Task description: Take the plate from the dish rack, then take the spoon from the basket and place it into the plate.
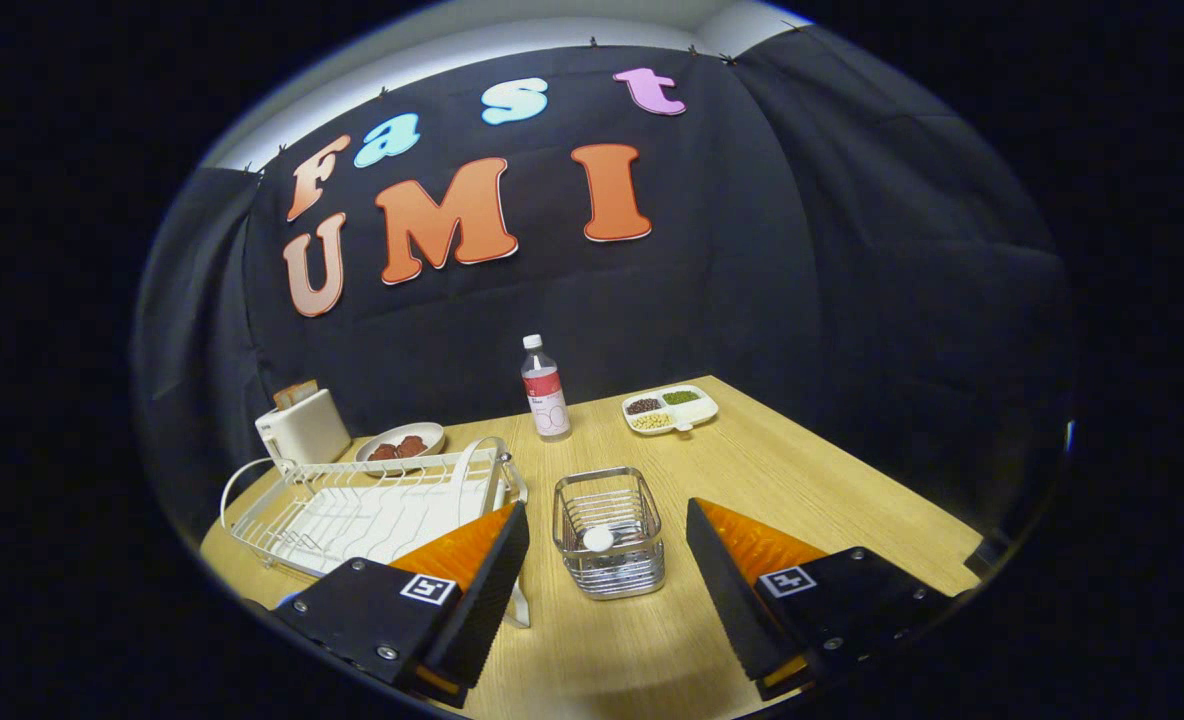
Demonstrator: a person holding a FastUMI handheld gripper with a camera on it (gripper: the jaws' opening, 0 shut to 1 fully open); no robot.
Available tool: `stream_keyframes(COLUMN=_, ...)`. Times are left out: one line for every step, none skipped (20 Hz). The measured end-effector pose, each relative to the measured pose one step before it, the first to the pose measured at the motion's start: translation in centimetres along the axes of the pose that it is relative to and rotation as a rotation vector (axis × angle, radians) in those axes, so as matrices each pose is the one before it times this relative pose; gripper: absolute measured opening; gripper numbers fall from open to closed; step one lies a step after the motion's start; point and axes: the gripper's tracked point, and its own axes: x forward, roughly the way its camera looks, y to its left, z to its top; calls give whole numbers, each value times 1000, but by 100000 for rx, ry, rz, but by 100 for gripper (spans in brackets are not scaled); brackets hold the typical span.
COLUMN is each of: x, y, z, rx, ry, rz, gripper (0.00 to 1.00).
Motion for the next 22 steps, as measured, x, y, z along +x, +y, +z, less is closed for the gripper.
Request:
stream_keyframes(x=325, y=190, z=-173, rx=-1198, ry=49, rz=1344, gripper=89)
stream_keyframes(x=517, y=301, z=-178, rx=-580, ry=330, rz=2014, gripper=86)
stream_keyframes(x=559, y=181, z=-595, rx=-570, ry=1813, rz=1002, gripper=78)
stream_keyframes(x=283, y=-310, z=-333, rx=-503, ry=1196, rz=58, gripper=73)
stream_keyframes(x=445, y=-116, z=15, rx=-239, ry=-15, rz=232, gripper=62)
stream_keyframes(x=320, y=-86, z=-164, rx=-182, ry=371, rz=-157, gripper=55)
stream_keyframes(x=161, y=-64, z=-355, rx=-728, ry=1207, rz=72, gripper=41)
stream_keyframes(x=254, y=-59, z=-535, rx=-381, ry=1593, rz=614, gripper=32)
stream_keyframes(x=20, y=41, z=-190, rx=880, ry=798, rz=430, gripper=23)
stream_keyframes(x=-95, y=289, z=501, rx=880, ry=-1155, rz=907, gripper=14)
stream_keyframes(x=276, y=-297, z=-70, rx=-667, ry=47, rz=-507, gripper=9)
stream_keyframes(x=-93, y=-177, z=28, rx=-72, ry=-540, rz=-18, gripper=7)
stream_keyframes(x=-55, y=-113, z=183, rx=422, ry=-458, rz=-65, gripper=5)
stream_keyframes(x=-19, y=-310, z=291, rx=886, ry=-861, rz=-889, gripper=5)
stream_keyframes(x=-81, y=-155, z=183, rx=618, ry=121, rz=80, gripper=5)
stream_keyframes(x=-263, y=-140, z=220, rx=672, ry=37, rz=-328, gripper=5)
stream_keyframes(x=-183, y=-40, z=342, rx=720, ry=-17, rz=314, gripper=5)
stream_keyframes(x=-378, y=-112, z=354, rx=590, ry=-715, rz=-221, gripper=5)
stream_keyframes(x=-370, y=72, z=560, rx=87, ry=-1012, rz=462, gripper=5)
stream_keyframes(x=-644, y=148, z=555, rx=-131, ry=-655, rz=845, gripper=5)
stream_keyframes(x=-597, y=175, z=459, rx=-39, ry=-626, rz=191, gripper=5)
stream_keyframes(x=-542, y=151, z=373, rx=-722, ry=-138, rz=272, gripper=5)
